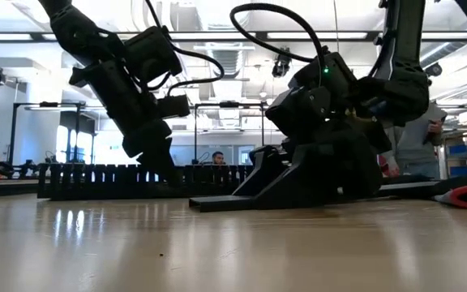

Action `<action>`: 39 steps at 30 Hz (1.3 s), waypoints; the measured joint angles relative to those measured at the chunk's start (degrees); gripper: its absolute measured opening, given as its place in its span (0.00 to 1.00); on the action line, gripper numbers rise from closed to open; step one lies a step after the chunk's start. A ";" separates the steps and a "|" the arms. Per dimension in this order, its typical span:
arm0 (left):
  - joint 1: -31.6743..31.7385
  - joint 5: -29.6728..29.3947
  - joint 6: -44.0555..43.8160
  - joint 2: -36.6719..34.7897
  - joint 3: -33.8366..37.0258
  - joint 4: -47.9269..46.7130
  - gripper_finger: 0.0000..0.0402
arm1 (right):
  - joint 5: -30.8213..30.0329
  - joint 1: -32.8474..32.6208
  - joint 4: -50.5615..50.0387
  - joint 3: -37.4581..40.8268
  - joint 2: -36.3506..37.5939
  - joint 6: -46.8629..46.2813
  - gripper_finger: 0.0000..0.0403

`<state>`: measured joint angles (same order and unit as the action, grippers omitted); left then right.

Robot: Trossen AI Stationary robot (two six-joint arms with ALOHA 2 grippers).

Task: Ziptie cables
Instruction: Close the black cable duct

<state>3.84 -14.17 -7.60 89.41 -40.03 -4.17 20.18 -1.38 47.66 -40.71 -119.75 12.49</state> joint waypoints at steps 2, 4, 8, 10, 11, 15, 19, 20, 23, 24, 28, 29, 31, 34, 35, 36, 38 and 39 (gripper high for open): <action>0.00 0.07 -0.02 0.00 0.00 0.10 0.34 | 0.02 0.27 0.01 0.06 -0.06 0.45 0.56; 0.00 0.22 -0.04 0.00 0.00 0.24 0.34 | 0.02 0.36 0.02 0.09 -0.08 0.89 0.54; -0.04 0.24 -0.04 0.00 0.00 0.43 0.34 | -0.04 0.36 -1.05 0.18 1.09 0.97 0.54; -0.04 0.28 -0.04 0.00 0.02 0.51 0.34 | -0.51 0.37 -2.82 0.44 3.53 1.27 0.54; -0.09 0.45 -0.05 0.00 0.02 0.51 0.33 | -1.04 0.25 -4.47 0.60 4.87 1.71 0.54; -0.15 2.38 -0.21 0.30 0.02 1.15 0.33 | -3.03 0.48 -14.14 1.03 13.58 5.28 0.54; -0.71 4.69 -0.62 1.60 -0.13 2.98 0.33 | -8.23 1.70 -24.05 0.81 24.64 10.41 0.54; -0.97 4.85 -0.61 2.05 -0.14 3.49 0.32 | -10.77 2.33 -26.92 0.79 27.07 12.04 0.54; -1.61 5.04 -0.61 3.35 -0.19 5.60 0.32 | -17.87 4.60 -34.04 0.83 32.35 16.12 0.54; -1.74 5.08 -0.52 3.56 -0.20 6.14 0.32 | -18.71 5.53 -35.30 0.83 33.59 16.74 0.54; -1.92 5.25 -0.31 3.81 -0.17 6.56 0.32 | -17.64 8.97 -37.77 1.61 35.29 16.69 0.54; -1.92 5.31 -0.31 3.78 -0.16 6.54 0.32 | -17.29 9.46 -37.75 2.13 35.27 16.68 0.54; -1.92 5.37 -0.03 3.78 -0.13 6.44 0.32 | -17.11 9.76 -37.10 3.29 35.16 16.70 0.54; -1.92 5.67 0.81 3.80 -0.11 6.32 0.32 | -16.82 9.62 -34.45 4.94 34.47 16.91 0.54; -1.92 5.70 1.01 3.81 -0.09 6.30 0.32 | -16.83 9.58 -33.82 5.36 34.12 16.89 0.54; -1.92 5.70 1.17 3.82 -0.09 6.24 0.32 | -16.86 9.63 -32.90 5.62 33.79 16.88 0.54; -1.92 5.78 1.99 3.82 -0.07 6.38 0.32 | -17.00 9.84 -30.84 6.20 32.91 17.31 0.54; -1.95 5.79 2.22 3.82 -0.07 6.38 0.32 | -17.11 9.94 -30.08 6.51 32.58 17.44 0.54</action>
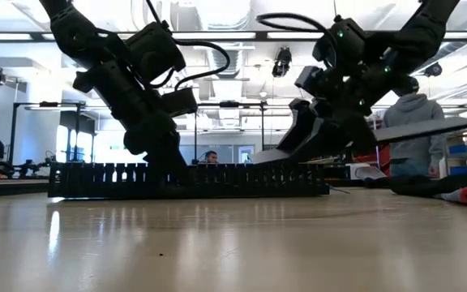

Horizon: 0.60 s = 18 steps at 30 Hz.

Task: Ziptie cables
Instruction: Close the black cable duct

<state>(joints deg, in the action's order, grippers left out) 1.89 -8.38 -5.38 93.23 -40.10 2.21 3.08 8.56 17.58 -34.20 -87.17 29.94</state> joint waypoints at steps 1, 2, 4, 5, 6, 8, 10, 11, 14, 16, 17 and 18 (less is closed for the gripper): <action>0.00 0.00 0.04 0.01 0.01 0.04 0.32 | 0.08 0.05 0.65 0.23 -0.48 0.28 0.54; 0.00 0.00 0.11 0.02 0.02 0.10 0.33 | 0.13 0.04 1.43 0.31 -1.20 0.60 0.54; 0.00 0.00 0.73 0.02 0.07 0.24 0.33 | 0.37 0.22 2.01 0.29 -2.31 1.10 0.54; 0.00 0.02 0.95 0.02 0.07 0.25 0.33 | 0.46 0.39 2.14 0.29 -2.80 1.13 0.54; 0.00 0.00 1.20 0.00 0.07 0.28 0.34 | 0.59 0.63 2.65 0.29 -3.33 1.16 0.54; 0.00 -0.02 1.40 -0.13 0.07 0.36 0.35 | 0.81 0.99 3.62 0.38 -4.15 0.94 0.54; 0.02 -0.09 1.57 -0.51 0.09 0.35 0.36 | 0.83 1.10 4.48 0.42 -4.56 0.39 0.54; 0.00 -0.46 1.69 -0.83 0.13 0.29 0.37 | 0.79 1.11 4.57 0.42 -4.57 0.22 0.54; 0.00 -1.32 1.88 -1.96 0.11 -0.77 0.43 | 0.41 1.19 4.26 0.42 -4.37 0.08 0.54; 0.02 -1.97 2.68 -2.42 -0.15 -1.28 0.48 | 0.32 1.19 3.88 0.49 -3.99 0.05 0.54; 0.00 -2.78 3.21 -2.48 -0.52 -1.26 0.51 | 0.09 1.19 3.76 0.49 -3.72 -0.10 0.54; 0.00 -3.53 3.60 -2.53 -0.70 -0.71 0.55 | -0.10 1.23 3.45 0.56 -3.44 -0.32 0.54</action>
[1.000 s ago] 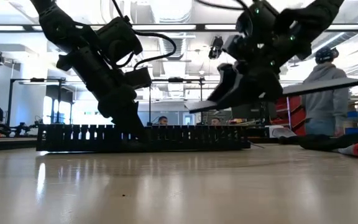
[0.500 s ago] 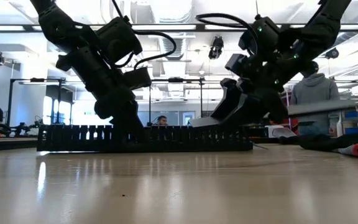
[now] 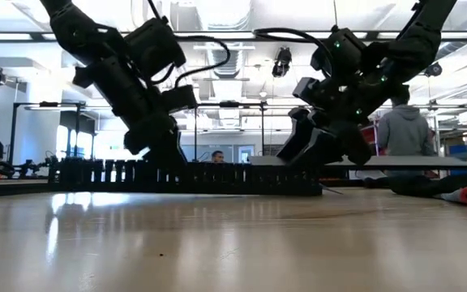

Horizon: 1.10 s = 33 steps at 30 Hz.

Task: Ziptie cables
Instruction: Close the black cable duct

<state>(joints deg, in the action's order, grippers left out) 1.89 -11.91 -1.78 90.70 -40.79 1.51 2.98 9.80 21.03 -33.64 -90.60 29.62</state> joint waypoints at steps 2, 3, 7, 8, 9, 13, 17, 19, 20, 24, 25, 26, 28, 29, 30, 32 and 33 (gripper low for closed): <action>0.00 -1.18 0.86 0.30 -0.46 3.33 0.62 | -0.09 0.13 0.09 0.00 0.43 -0.24 0.54; 0.02 -1.54 1.72 0.51 -0.73 5.83 0.65 | -0.04 0.08 -0.25 -0.03 0.82 -0.43 0.54; 0.08 -2.03 2.86 1.01 -0.68 8.55 0.78 | 0.42 0.00 -1.37 -0.05 2.58 -0.79 0.54; 0.07 -2.07 3.23 1.02 -0.66 9.09 0.81 | 0.38 0.02 -1.89 -0.03 3.17 -0.69 0.54; 0.09 -2.09 3.64 0.92 -0.66 10.20 0.83 | 0.24 0.09 -1.90 -0.05 3.75 -0.80 0.54; 0.45 -2.32 5.61 0.84 -0.68 14.75 0.89 | -0.32 1.06 -5.83 -0.03 9.22 -0.27 0.54; 1.43 -2.05 7.28 0.90 -0.70 20.50 0.90 | -3.10 2.73 -11.82 -0.05 16.52 -0.16 0.54; 2.57 -0.12 7.85 0.93 -0.70 23.58 0.90 | -3.46 3.46 -14.10 -0.08 19.96 -0.42 0.54; 3.39 1.49 7.91 1.30 -0.72 25.62 0.90 | -3.44 3.73 -15.52 -0.08 21.50 -0.89 0.54; 6.61 8.14 8.40 5.43 -4.33 29.10 0.90 | -3.97 4.13 -16.75 -0.08 25.73 -1.63 0.54; 7.05 8.56 9.49 7.23 -5.96 29.62 0.90 | -4.37 4.22 -16.44 -0.08 26.32 -1.79 0.54; 7.26 8.62 10.64 9.31 -7.78 29.58 0.90 | -4.49 4.33 -16.45 -0.08 26.62 -1.83 0.54; 7.38 9.65 12.36 13.96 -12.26 29.43 0.89 | -4.53 4.53 -16.45 -0.10 26.68 -2.12 0.54; 7.38 9.98 12.83 16.35 -14.47 28.72 0.89 | -4.52 4.65 -16.97 -0.07 26.69 -2.44 0.54; 7.37 9.93 12.83 18.47 -16.52 28.08 0.89 | -4.52 4.71 -17.02 -0.05 26.70 -2.75 0.54; 7.69 10.25 11.83 22.37 -20.04 27.86 0.89 | -4.56 4.83 -17.67 -0.05 26.70 -2.75 0.54; 8.00 10.55 11.38 23.82 -21.34 27.87 0.89 | -4.58 4.88 -18.01 -0.04 26.69 -2.90 0.54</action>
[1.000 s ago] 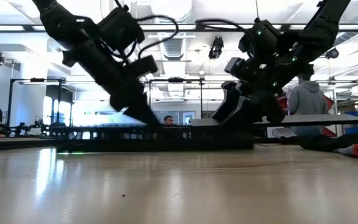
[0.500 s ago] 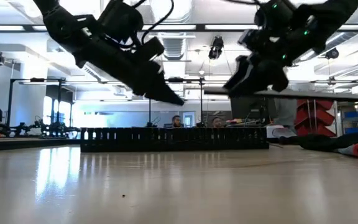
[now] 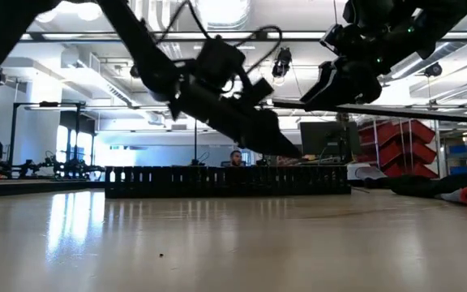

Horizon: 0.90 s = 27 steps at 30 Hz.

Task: Ziptie cables
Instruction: Close the black cable duct

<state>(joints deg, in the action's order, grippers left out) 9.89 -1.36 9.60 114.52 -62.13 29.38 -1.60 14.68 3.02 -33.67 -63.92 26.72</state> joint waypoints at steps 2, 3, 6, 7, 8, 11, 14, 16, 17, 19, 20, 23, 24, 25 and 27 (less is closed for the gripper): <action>0.71 0.66 -0.21 2.56 -1.92 0.07 0.89 | 0.03 0.00 -0.16 0.09 0.00 -0.36 0.54; 1.02 1.08 -0.28 3.65 -2.59 0.14 0.89 | -0.35 0.00 -0.40 0.12 0.00 -0.46 0.54; 1.63 3.46 -1.36 5.08 -2.99 -0.89 0.89 | -0.32 0.07 -1.31 0.32 -0.05 -0.27 0.54; 1.71 3.90 -1.75 5.12 -2.84 -1.34 0.89 | -0.28 0.06 -1.46 0.37 -0.05 -0.27 0.54; 1.75 3.89 -1.85 5.11 -2.52 -1.55 0.89 | -0.09 0.18 -1.44 0.55 -0.01 -0.26 0.54; 1.78 3.89 -2.08 5.03 -0.77 -2.47 0.86 | 0.35 0.37 -1.38 1.72 0.02 -0.23 0.54; 1.74 3.90 -2.10 4.89 1.21 -1.73 0.78 | 1.35 0.37 -1.66 3.11 -0.31 -0.11 0.54; 1.50 3.84 -2.07 4.64 2.38 -1.34 0.71 | 2.10 0.36 -1.41 3.90 -0.66 -0.15 0.54; 1.42 3.83 -2.06 4.58 2.84 -1.12 0.67 | 2.20 0.35 -1.69 4.17 -1.03 -0.13 0.54; 1.34 3.89 -2.24 4.47 3.64 -0.89 0.59 | 2.10 0.37 -1.43 4.46 -2.04 0.37 0.54; 1.27 3.89 -2.23 4.44 4.03 -0.81 0.55 | 2.10 0.37 -1.54 4.65 -2.62 0.80 0.54; 0.97 4.07 -0.72 4.42 4.96 -0.51 0.46 | 2.29 0.33 -1.06 4.68 -5.01 1.20 0.54; 0.86 4.08 -0.63 4.44 5.06 -0.90 0.44 | 2.96 0.28 -0.98 4.68 -5.76 1.13 0.54; 0.79 4.15 -0.60 4.46 5.14 -1.21 0.44 | 4.00 0.26 -0.54 4.68 -6.50 0.91 0.54; 0.73 4.28 -0.60 4.50 5.23 -1.87 0.45 | 5.11 0.26 1.00 4.68 -8.45 0.83 0.54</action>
<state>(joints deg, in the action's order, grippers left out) 10.62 2.91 8.99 119.02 -56.89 27.51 3.51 14.94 4.02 -28.99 -72.37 27.55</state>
